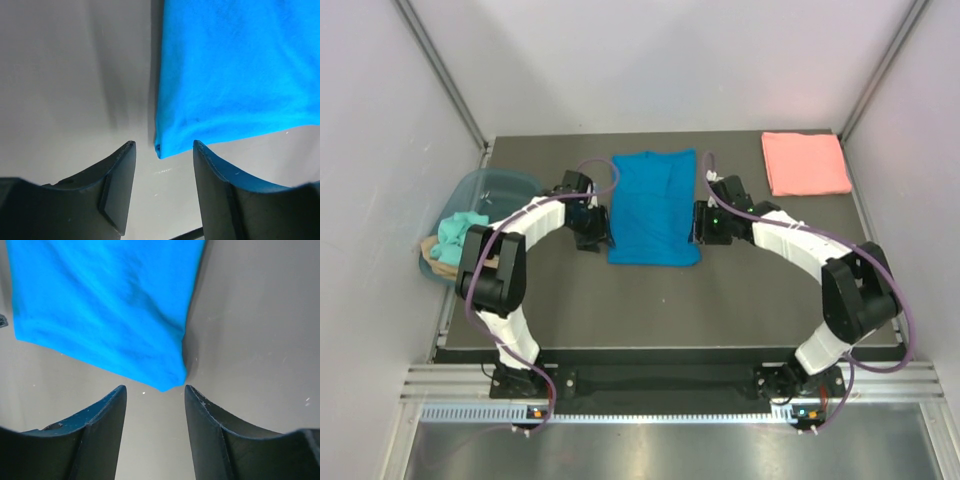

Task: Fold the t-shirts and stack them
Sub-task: Fold the tshirt

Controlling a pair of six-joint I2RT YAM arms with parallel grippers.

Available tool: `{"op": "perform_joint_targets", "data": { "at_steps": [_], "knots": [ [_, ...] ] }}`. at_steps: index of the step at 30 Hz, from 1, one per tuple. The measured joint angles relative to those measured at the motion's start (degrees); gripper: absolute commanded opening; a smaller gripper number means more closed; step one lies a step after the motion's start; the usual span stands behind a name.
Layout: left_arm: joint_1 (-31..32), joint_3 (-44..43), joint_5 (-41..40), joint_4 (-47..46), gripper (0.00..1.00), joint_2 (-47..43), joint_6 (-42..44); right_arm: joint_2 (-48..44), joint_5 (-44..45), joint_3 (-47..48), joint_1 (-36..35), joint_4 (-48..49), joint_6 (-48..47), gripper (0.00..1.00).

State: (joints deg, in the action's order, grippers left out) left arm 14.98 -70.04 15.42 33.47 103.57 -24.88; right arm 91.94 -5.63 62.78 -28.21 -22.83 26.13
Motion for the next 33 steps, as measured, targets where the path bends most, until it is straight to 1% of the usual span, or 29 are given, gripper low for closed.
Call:
{"op": "perform_joint_targets", "data": {
  "at_steps": [2,3,6,12,14,16,19,20,21,22,23,24,25,26,28,33],
  "knots": [
    [0.0,0.11,0.02,0.02,0.55,0.11,0.11,0.11,1.03,-0.22,-0.81,-0.57,1.29,0.48],
    [-0.04,0.11,0.17,0.04,0.55,0.22,0.2,0.11,1.18,-0.5,-1.09,-0.48,1.97,0.45],
    [-0.11,0.09,0.24,-0.02,0.56,1.4,0.79,0.66,1.55,-0.94,-1.55,0.0,3.04,0.43],
    [-0.28,0.37,2.23,-0.55,0.54,3.74,0.79,6.08,1.27,-1.29,-1.57,2.6,2.93,0.43],
    [-0.35,1.03,3.06,-1.42,0.51,3.65,0.79,7.61,0.39,-2.16,-1.57,3.93,2.91,0.44],
    [-0.39,1.66,3.56,-2.19,0.45,3.41,0.72,8.85,-0.7,-3.34,-1.6,5.42,2.95,0.44],
    [-0.39,2.03,4.07,-2.54,0.27,3.45,0.66,8.94,-2.51,-4.26,-1.55,8.74,2.95,0.39],
    [-0.37,2.08,4.11,-2.56,0.16,3.54,0.74,8.87,-2.82,-4.61,-1.53,9.4,2.95,0.37],
    [-0.37,2.12,4.17,-2.54,0.13,3.76,0.76,8.81,-3.15,-5.09,-1.51,10.45,2.91,0.3],
    [-0.37,2.14,4.26,-2.56,0.08,3.98,0.83,8.63,-3.28,-5.66,-1.51,11.28,2.75,0.25],
    [-0.37,2.12,4.48,-2.54,0.0,4.22,0.94,8.55,-3.5,-6.21,-1.51,11.8,2.75,0.2],
    [-0.37,2.12,4.7,-2.51,0.0,4.28,1.03,8.39,-3.61,-6.71,-1.51,12.39,2.67,0.1],
    [-0.39,2.14,4.81,-2.51,0.0,4.28,1.03,8.17,-3.87,-7.34,-1.44,12.96,2.51,0.07],
    [-0.39,2.27,4.94,-2.6,0.0,4.26,1.07,7.98,-4.15,-7.91,-1.42,13.4,2.51,0.01],
    [-0.39,3.04,5.38,-3.19,0.0,3.74,1.05,7.19,-4.46,-8.92,-1.29,14.1,2.38,0.0],
    [-0.07,8.35,8.35,-3.91,0.0,0.48,0.96,3.63,-6.47,-13.35,-1.29,14.21,1.64,0.0]
  ]
}}
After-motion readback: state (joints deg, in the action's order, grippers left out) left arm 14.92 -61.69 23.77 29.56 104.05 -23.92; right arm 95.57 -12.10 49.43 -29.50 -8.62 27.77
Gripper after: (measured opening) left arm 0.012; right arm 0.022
